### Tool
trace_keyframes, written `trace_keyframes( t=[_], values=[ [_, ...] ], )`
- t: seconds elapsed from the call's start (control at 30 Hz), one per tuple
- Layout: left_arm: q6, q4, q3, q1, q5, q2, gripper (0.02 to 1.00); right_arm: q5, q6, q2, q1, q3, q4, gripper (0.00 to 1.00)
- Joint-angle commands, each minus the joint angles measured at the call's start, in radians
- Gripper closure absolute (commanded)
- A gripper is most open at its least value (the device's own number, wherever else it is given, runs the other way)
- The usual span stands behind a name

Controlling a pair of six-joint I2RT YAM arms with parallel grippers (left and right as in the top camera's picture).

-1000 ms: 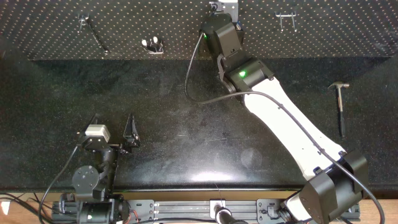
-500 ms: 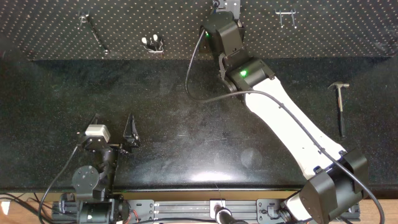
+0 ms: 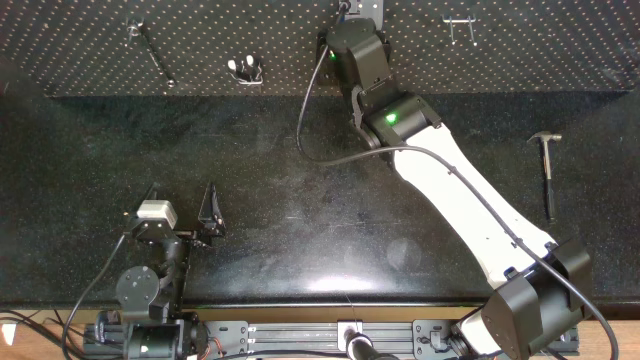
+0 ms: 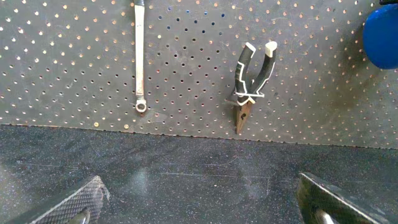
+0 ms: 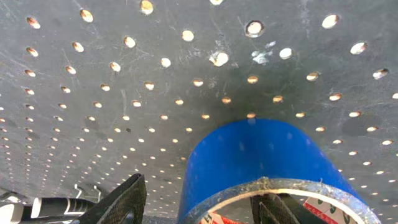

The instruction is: Place Tools Onto Pegboard

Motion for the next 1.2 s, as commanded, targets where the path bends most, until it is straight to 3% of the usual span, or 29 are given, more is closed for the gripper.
trace_keyframes(
  t=[0.03,0.5,1.2],
  values=[
    [-0.003,-0.008,-0.002,0.004,-0.014,-0.008,0.023,-0.010,0.000,-0.003,-0.006,-0.008,0.001,0.439],
    [-0.003,-0.008,-0.002,0.004,-0.014,-0.008,0.023,-0.105,0.000,-0.003,-0.006,-0.008,0.013,0.439],
    [-0.003,-0.008,-0.002,0.004,-0.014,-0.008,0.023,-0.118,0.000,-0.004,-0.008,-0.008,-0.004,0.439]
  ],
)
